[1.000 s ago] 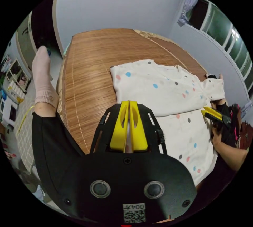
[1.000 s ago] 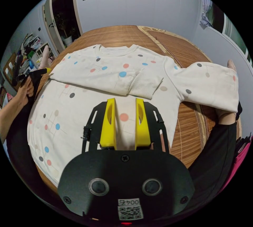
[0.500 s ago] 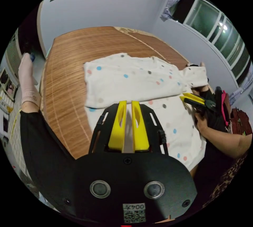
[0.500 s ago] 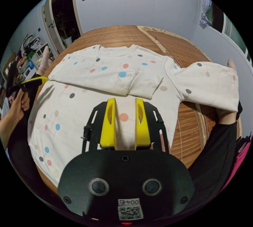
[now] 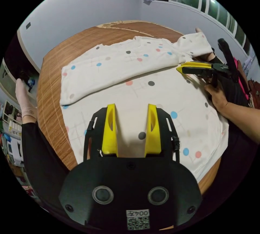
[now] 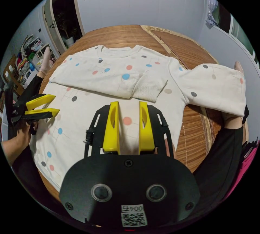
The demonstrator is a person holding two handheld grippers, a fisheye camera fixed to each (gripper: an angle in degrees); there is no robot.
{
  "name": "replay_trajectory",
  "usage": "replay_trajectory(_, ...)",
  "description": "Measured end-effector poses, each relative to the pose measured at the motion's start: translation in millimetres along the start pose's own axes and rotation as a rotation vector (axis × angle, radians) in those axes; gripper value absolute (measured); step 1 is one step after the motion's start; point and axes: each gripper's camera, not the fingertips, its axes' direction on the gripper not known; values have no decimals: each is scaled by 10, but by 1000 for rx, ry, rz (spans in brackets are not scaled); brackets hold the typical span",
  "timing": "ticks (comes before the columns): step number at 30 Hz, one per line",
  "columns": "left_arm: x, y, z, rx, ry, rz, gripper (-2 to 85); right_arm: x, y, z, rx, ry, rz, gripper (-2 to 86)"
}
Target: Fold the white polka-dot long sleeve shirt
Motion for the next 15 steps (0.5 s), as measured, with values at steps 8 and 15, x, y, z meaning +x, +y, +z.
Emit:
replay_trajectory(8, -56, 118, 18, 17, 9, -92, 115, 58, -88, 7, -22, 74, -33, 112)
replay_trajectory(15, 58, 193, 44, 19, -14, -82, 107, 256, -123, 2, -22, 88, -45, 112)
